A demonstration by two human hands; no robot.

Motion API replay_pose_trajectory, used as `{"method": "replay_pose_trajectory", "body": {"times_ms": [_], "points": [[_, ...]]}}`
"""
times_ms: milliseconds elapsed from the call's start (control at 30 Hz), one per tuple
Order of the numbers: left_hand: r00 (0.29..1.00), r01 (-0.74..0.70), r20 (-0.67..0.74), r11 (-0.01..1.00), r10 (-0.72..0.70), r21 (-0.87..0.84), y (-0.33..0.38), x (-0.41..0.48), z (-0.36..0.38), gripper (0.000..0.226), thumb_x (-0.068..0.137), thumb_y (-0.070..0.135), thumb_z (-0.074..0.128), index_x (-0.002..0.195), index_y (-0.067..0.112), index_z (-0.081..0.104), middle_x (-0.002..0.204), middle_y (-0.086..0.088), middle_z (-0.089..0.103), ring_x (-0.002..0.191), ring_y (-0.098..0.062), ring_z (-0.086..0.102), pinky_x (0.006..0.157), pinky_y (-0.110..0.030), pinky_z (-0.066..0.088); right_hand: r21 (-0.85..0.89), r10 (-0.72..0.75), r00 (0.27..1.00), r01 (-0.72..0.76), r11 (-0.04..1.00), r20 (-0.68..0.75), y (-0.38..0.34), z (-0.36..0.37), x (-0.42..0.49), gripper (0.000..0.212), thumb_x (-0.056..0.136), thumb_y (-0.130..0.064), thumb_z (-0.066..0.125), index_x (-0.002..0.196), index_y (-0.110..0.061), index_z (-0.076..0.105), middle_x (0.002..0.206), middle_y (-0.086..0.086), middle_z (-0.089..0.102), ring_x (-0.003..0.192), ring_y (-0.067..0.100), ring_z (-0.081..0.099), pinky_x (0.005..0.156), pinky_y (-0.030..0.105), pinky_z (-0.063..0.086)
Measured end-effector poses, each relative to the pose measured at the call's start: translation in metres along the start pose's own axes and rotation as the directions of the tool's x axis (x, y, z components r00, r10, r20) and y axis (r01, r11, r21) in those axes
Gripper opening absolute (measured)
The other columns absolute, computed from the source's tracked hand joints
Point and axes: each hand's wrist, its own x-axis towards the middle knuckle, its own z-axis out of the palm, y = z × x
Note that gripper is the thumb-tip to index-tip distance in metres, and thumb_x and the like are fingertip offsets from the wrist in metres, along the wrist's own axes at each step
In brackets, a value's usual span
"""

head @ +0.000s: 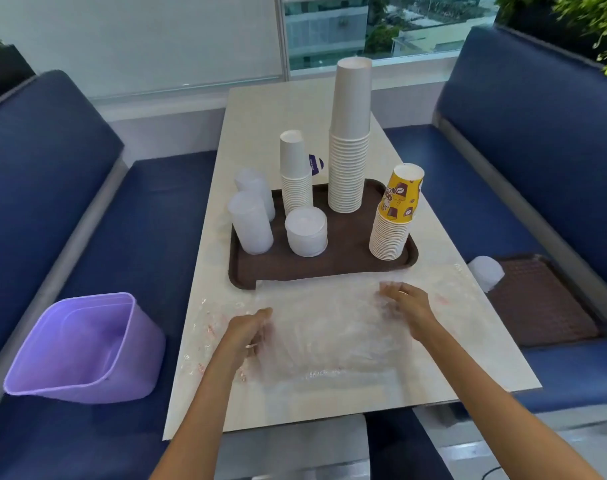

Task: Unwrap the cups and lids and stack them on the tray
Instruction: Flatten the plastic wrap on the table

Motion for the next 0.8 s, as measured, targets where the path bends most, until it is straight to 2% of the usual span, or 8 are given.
{"method": "replay_pose_trajectory", "body": {"times_ms": [100,200,400,467,533,633,733,800], "points": [[0.995,-0.072,-0.075,0.996,0.067,-0.061,-0.016,0.004,0.005,0.027,0.087,0.011,0.065,0.063,0.012,0.053,0.053,-0.001,0.048,0.045,-0.011,0.044,0.045,-0.019,0.034,-0.038,-0.010,0.999,0.012,0.999,0.034,0.004,0.001,0.002,0.024,0.088,-0.023,0.068,0.109,-0.011,0.066,0.106,0.012,0.067,0.078,0.023,0.066,0.064,0.028,0.057],[0.969,-0.162,-0.194,0.987,0.156,-0.014,-0.026,0.008,0.010,0.028,0.089,0.011,0.062,0.064,0.009,0.051,0.064,-0.004,0.054,0.060,-0.017,0.051,0.052,-0.023,0.039,-0.128,0.072,0.989,-0.055,0.990,0.132,-0.001,-0.004,-0.003,0.043,0.081,-0.030,0.074,0.118,-0.028,0.052,0.110,0.003,0.064,0.088,0.021,0.066,0.086,0.040,0.052],[0.908,-0.254,-0.324,0.964,0.265,0.075,-0.028,0.007,0.021,0.017,0.092,0.018,0.059,0.091,0.002,0.058,0.090,-0.009,0.058,0.086,-0.025,0.054,0.073,-0.027,0.039,-0.210,0.156,0.974,-0.120,0.970,0.162,0.010,-0.013,-0.010,0.072,0.079,-0.004,0.074,0.138,-0.017,0.035,0.124,0.015,0.054,0.072,0.018,0.060,0.062,0.027,0.047],[0.901,-0.261,-0.336,0.962,0.274,0.085,-0.027,0.007,0.024,0.020,0.092,0.021,0.060,0.096,0.002,0.058,0.094,-0.010,0.059,0.090,-0.026,0.054,0.076,-0.028,0.040,-0.210,0.113,0.985,-0.083,0.974,0.133,0.016,-0.012,-0.009,0.069,0.079,0.001,0.072,0.137,-0.013,0.037,0.107,0.017,0.063,0.067,0.017,0.058,0.061,0.025,0.047],[0.902,-0.249,-0.338,0.963,0.269,0.103,-0.026,0.007,0.025,0.026,0.093,0.030,0.059,0.095,0.004,0.056,0.093,-0.007,0.057,0.091,-0.026,0.054,0.078,-0.029,0.040,-0.208,0.026,0.996,-0.007,0.978,0.087,0.020,-0.011,-0.007,0.064,0.079,0.004,0.071,0.134,-0.010,0.041,0.087,0.013,0.065,0.069,0.019,0.059,0.062,0.025,0.047],[0.926,-0.171,-0.322,0.980,0.195,0.099,-0.031,0.009,0.019,0.040,0.095,0.041,0.051,0.090,0.002,0.059,0.084,-0.005,0.055,0.087,-0.027,0.053,0.076,-0.031,0.039,-0.248,-0.072,0.997,0.076,0.966,0.024,0.023,-0.008,-0.003,0.063,0.078,-0.002,0.074,0.133,-0.012,0.043,0.083,0.009,0.061,0.082,0.025,0.061,0.082,0.033,0.050],[0.934,-0.147,-0.323,0.988,0.155,0.048,-0.037,0.006,0.016,0.035,0.096,0.028,0.051,0.070,0.006,0.053,0.070,-0.004,0.051,0.077,-0.024,0.049,0.070,-0.030,0.038,-0.237,-0.106,0.994,0.106,0.966,0.011,0.025,-0.006,-0.005,0.058,0.080,-0.011,0.075,0.128,-0.018,0.044,0.086,0.008,0.061,0.089,0.023,0.060,0.090,0.033,0.045],[0.915,-0.188,-0.349,0.979,0.205,0.083,-0.039,0.002,0.019,0.025,0.097,0.019,0.050,0.077,0.004,0.054,0.073,-0.006,0.053,0.078,-0.024,0.049,0.068,-0.028,0.036,-0.205,-0.123,0.992,0.122,0.971,0.006,0.026,-0.004,-0.006,0.053,0.082,-0.013,0.073,0.126,-0.018,0.044,0.085,0.006,0.060,0.087,0.020,0.058,0.085,0.029,0.043]]}}
